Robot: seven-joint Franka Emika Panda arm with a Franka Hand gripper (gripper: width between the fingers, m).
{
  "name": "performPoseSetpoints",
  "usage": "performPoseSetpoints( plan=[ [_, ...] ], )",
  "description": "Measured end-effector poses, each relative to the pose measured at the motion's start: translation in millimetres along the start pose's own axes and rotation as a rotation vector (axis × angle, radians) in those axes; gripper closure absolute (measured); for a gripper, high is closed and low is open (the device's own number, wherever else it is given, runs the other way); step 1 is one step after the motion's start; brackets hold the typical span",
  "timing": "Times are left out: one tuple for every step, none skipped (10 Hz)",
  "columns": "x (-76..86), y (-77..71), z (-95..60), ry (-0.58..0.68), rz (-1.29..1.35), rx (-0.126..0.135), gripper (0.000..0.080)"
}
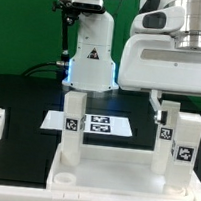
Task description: Assemble desk
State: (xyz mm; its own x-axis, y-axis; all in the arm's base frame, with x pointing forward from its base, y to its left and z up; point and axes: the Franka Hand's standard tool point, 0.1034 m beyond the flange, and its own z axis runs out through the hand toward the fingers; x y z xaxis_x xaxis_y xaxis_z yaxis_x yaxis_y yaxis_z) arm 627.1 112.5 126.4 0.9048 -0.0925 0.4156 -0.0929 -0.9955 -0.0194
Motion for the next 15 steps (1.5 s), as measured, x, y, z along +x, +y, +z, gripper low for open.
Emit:
performPoseSetpoints(
  plan=[
    [10.0, 0.4, -2.6, -0.019, 0.012, -0.001, 0.0176],
    [11.9, -0.1, -3.0, -0.126, 0.031, -0.013, 0.0157],
    [16.0, -0.8, -3.8, -0.198, 0.038, -0.022, 0.0157],
    [18.1, -1.7, -3.7, -0.266, 0.05, -0.032, 0.0151],
    [19.3, -2.6, -2.0, -0.317, 0.07, -0.035, 0.0151],
    [17.3, -1.0, -0.1, -0.356, 0.089, -0.034, 0.015],
    [14.7, -1.4, 0.6, -0.372, 0.111, -0.024, 0.015],
    [14.7, -0.8, 0.7, -0.372, 0.115, -0.024, 0.015],
    [15.6, 1.6, 0.8, -0.371, 0.114, -0.027, 0.015],
    [15.3, 1.6, 0.9, -0.371, 0.113, -0.028, 0.0274],
    [15.3, 1.6, 1.0, -0.371, 0.13, -0.031, 0.0274],
    [15.2, 1.7, 1.0, -0.371, 0.162, -0.037, 0.0468],
    [15.2, 1.7, 1.1, -0.37, 0.238, -0.051, 0.0515],
    [15.0, 1.8, 1.2, -0.368, 0.32, -0.067, 0.0515],
    [14.9, 1.9, 1.2, -0.367, 0.365, -0.075, 0.0515]
  ],
)
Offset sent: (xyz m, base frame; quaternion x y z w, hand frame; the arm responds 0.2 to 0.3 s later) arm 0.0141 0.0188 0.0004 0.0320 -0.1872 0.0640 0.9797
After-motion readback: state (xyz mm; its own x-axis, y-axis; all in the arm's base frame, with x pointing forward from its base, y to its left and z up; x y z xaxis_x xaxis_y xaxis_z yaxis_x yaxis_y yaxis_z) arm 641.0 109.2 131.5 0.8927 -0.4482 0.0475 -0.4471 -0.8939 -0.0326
